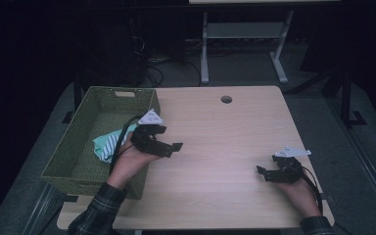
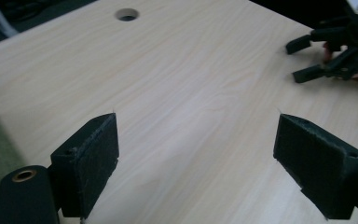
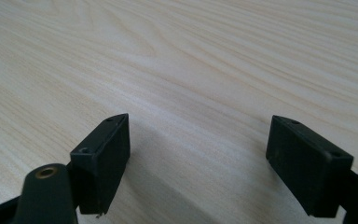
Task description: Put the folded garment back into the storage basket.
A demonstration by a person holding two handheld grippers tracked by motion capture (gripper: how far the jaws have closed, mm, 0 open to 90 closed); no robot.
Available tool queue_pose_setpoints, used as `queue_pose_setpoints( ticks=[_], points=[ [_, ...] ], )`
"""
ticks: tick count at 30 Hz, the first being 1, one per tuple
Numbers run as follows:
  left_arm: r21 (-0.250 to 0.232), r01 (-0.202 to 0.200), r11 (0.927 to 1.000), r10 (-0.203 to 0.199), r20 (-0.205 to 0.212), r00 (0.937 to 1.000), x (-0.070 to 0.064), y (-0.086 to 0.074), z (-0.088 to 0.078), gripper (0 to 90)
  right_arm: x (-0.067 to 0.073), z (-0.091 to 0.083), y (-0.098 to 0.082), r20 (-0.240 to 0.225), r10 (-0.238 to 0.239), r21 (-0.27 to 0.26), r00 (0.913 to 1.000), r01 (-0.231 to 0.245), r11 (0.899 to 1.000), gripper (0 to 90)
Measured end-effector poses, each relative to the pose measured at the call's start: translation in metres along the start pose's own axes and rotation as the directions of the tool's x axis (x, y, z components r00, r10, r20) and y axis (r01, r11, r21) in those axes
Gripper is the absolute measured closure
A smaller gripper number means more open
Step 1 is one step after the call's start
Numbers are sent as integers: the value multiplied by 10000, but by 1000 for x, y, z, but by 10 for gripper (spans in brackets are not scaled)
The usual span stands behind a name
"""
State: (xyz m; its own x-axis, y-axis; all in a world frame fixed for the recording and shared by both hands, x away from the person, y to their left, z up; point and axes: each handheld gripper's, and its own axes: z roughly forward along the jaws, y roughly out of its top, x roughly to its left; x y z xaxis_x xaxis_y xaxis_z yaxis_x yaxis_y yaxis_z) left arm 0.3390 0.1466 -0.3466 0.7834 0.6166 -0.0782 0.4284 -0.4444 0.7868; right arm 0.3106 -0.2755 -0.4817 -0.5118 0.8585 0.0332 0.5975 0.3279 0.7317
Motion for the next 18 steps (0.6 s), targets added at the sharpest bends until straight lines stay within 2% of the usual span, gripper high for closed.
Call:
queue_pose_setpoints(
  ticks=[3, 8, 12, 18],
  points=[
    [179, -362, 9992, 359, 154, 9992, -15, -4, 17, 135, 0, 0, 0, -4, -25, 6, 10000, 25, 10000, 214],
    [484, -614, 9969, 606, 172, 9980, -31, -15, 42, 136, 0, 0, 0, -4, -31, 10, 10000, 31, 10000, 214],
    [833, -883, 9926, 881, 60, 9961, -38, -24, 56, 136, 0, 0, 0, -5, -31, 13, 10000, 31, 10000, 214],
    [1338, -906, 9869, 872, 315, 9957, -41, -38, 75, 136, -1, 0, 0, -27, -66, 7, 10000, 66, 10000, 213]
  ],
)
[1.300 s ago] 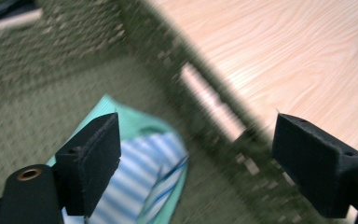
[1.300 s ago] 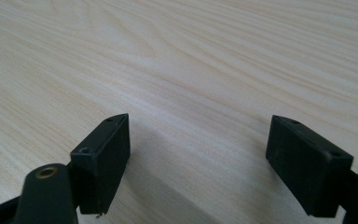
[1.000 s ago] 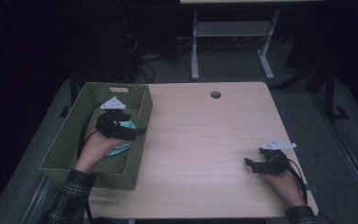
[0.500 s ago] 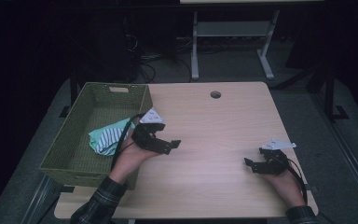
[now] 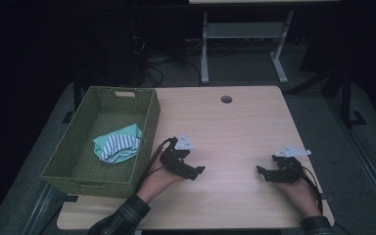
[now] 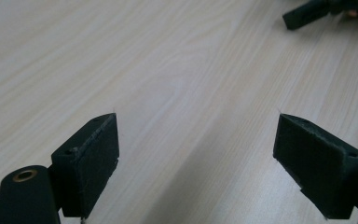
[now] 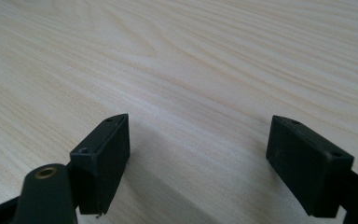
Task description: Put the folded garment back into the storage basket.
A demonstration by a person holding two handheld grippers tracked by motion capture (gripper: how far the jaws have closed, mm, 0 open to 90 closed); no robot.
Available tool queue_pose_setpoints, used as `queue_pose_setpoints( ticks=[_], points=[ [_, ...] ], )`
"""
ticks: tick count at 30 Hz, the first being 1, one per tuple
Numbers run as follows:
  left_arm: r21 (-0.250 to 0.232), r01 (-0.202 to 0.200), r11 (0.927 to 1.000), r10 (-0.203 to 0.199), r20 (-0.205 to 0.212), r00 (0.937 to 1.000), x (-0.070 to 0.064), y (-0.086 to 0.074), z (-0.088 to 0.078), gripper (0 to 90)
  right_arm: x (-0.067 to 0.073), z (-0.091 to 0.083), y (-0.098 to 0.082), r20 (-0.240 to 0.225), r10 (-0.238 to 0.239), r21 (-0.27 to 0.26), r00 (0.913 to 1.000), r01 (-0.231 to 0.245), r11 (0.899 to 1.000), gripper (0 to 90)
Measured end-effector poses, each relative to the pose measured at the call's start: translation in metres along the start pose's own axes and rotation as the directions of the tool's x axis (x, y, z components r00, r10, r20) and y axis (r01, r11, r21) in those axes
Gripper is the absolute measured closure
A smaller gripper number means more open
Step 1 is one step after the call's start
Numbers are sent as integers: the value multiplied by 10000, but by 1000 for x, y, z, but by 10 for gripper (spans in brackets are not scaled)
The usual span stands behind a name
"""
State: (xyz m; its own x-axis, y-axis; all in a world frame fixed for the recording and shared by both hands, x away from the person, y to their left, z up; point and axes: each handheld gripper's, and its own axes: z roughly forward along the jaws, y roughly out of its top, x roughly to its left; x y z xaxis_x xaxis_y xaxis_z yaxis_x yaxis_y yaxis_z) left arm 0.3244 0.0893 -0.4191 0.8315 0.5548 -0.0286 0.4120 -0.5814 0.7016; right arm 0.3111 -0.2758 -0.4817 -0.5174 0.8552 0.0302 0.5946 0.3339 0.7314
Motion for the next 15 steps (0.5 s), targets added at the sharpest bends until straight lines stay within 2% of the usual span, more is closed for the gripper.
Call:
queue_pose_setpoints(
  ticks=[5, 8, 15],
  points=[
    [394, -125, 9991, 123, 65, 9999, -4, -9, 17, 136, 0, 0, 0, -1, -6, -2, 10000, 6, 10000, 213],
    [689, -312, 9971, 319, -83, 9995, -4, -14, 26, 136, 0, 0, 0, 2, -5, 2, 10000, 5, 10000, 213],
    [1040, -201, 9944, 220, -169, 9996, -2, -22, 36, 136, 0, 0, 0, -8, -41, -19, 10000, 41, 10000, 213]
  ],
)
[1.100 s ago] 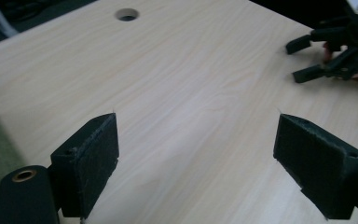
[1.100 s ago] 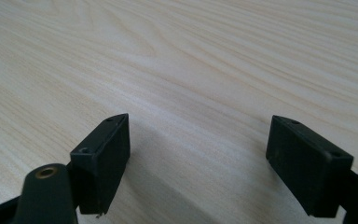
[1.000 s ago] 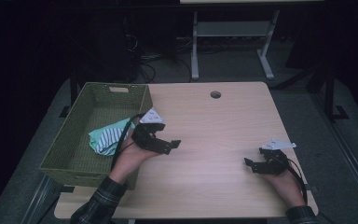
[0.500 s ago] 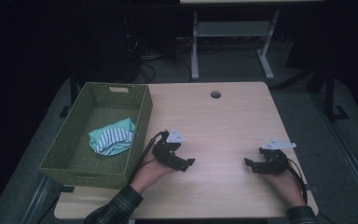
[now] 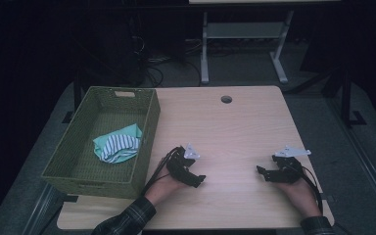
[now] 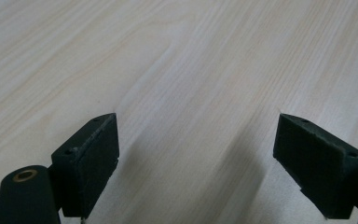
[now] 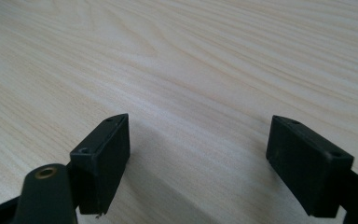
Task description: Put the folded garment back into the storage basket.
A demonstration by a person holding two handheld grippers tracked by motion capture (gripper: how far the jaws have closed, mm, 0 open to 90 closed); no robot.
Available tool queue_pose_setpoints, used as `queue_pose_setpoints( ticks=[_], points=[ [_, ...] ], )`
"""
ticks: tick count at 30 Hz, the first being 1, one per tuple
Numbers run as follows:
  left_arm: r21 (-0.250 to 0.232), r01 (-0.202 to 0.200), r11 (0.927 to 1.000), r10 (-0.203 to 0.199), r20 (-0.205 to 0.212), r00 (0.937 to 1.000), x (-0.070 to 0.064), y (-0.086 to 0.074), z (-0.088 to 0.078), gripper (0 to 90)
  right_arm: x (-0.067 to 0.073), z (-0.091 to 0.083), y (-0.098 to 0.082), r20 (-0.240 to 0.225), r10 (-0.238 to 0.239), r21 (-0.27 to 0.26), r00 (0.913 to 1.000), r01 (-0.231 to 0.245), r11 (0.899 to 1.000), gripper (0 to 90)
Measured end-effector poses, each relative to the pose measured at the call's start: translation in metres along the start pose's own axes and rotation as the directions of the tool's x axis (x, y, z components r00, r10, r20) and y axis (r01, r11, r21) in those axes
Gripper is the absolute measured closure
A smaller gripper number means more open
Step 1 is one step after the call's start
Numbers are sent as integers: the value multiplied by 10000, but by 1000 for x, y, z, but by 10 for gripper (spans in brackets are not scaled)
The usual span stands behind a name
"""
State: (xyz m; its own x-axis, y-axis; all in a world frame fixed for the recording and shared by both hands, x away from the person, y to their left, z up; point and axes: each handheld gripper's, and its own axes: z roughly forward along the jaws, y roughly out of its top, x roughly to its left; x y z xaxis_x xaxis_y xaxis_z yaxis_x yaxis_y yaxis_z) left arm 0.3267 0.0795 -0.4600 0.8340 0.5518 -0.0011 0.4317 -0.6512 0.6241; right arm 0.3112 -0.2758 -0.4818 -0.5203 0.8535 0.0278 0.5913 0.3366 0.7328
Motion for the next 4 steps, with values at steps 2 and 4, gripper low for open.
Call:
queue_pose_setpoints(
  ticks=[2, 4],
  points=[
    [37, 81, 10000, -81, 32, 10000, 0, -1, 1, 136, 0, 0, 0, -3, -7, -1, 10000, 7, 10000, 213],
    [87, 122, 9999, -122, 59, 9999, 0, -2, 2, 136, 0, 0, 0, -3, 3, 4, 10000, -3, 10000, 213]
  ],
)
